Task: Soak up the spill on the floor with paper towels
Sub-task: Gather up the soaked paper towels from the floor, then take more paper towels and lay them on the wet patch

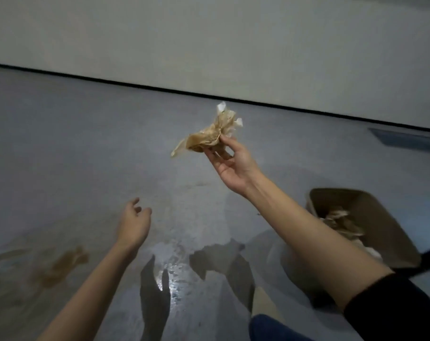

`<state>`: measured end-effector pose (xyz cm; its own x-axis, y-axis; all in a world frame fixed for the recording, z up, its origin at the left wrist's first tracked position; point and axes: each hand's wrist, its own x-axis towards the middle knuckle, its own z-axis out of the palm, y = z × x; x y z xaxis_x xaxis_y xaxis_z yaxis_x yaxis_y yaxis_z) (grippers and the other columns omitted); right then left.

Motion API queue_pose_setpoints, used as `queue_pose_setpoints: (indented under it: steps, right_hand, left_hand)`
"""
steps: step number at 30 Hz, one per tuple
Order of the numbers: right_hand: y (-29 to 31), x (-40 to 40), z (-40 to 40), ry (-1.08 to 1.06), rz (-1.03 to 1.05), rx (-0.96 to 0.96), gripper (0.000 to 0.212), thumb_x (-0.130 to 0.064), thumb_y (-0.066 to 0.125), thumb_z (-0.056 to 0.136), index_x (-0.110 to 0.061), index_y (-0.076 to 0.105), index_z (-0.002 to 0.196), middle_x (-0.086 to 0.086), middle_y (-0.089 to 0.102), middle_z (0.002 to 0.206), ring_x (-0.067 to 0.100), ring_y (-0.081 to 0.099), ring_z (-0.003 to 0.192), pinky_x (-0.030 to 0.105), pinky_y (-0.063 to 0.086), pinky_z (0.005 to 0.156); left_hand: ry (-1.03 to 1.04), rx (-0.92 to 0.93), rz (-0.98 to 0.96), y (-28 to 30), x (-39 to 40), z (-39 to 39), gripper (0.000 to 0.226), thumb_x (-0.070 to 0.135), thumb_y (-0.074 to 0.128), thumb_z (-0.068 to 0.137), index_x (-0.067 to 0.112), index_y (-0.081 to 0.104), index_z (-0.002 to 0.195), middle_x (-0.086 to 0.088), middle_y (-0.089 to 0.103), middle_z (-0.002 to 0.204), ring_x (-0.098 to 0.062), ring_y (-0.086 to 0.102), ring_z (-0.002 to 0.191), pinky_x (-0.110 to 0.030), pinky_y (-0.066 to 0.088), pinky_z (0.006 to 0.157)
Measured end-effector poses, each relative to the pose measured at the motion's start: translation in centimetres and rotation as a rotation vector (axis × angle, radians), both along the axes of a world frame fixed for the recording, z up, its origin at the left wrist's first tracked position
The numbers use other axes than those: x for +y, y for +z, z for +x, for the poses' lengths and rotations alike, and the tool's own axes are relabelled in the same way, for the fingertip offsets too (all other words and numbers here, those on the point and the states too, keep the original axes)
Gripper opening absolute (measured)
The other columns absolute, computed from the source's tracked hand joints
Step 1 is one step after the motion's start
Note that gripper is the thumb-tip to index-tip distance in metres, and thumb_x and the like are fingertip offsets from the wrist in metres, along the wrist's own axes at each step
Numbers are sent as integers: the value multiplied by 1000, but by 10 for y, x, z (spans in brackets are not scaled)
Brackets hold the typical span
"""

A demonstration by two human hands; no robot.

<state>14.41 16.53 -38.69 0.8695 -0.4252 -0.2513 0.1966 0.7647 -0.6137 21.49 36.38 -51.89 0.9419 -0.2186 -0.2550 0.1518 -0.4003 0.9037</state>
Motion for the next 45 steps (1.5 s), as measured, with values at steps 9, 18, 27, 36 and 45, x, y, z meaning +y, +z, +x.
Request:
queue_pose_setpoints:
  steps: [9, 18, 27, 36, 45]
  right_hand:
    - [46, -110, -176, -454, -173, -57, 15, -8, 53, 94, -8, 60, 107, 12, 66, 97, 24, 67, 91, 30, 59, 77]
    - [-32, -152, -279, -399, -971, 1040, 38, -15, 66, 86, -16, 57, 123, 6, 61, 120, 22, 61, 98, 34, 54, 76]
    - [11, -139, -289, -274, -1039, 903, 33, -23, 57, 96, -15, 55, 128, 2, 54, 120, 15, 53, 104, 27, 42, 78]
    - [116, -80, -285, -115, -1697, 684, 47, -33, 56, 95, -28, 43, 140, -6, 46, 138, 7, 48, 122, 28, 47, 97]
    - [272, -70, -332, -261, -2124, 638, 34, -37, 58, 93, -31, 55, 126, -12, 51, 130, -1, 50, 119, 24, 48, 97]
  left_hand:
    - [-311, 401, -330, 60, -101, -61, 27, 29, 34, 103, 21, 46, 126, -3, 53, 138, -27, 54, 121, -38, 36, 100]
    - [-469, 372, -228, 72, -124, -90, 28, 31, 38, 102, 22, 45, 128, -4, 57, 132, -27, 61, 106, -44, 39, 103]
    - [-559, 271, -155, 100, -145, -106, 32, 27, 37, 102, 18, 50, 130, -3, 61, 128, -25, 64, 101, -38, 41, 93]
    - [-774, 29, -166, 203, -208, -152, 31, 26, 41, 102, 20, 53, 129, 0, 63, 122, -22, 65, 102, -42, 44, 100]
    - [-1009, -346, -199, 328, -255, -180, 25, 26, 48, 97, 24, 58, 120, 6, 66, 115, -15, 63, 103, -29, 45, 85]
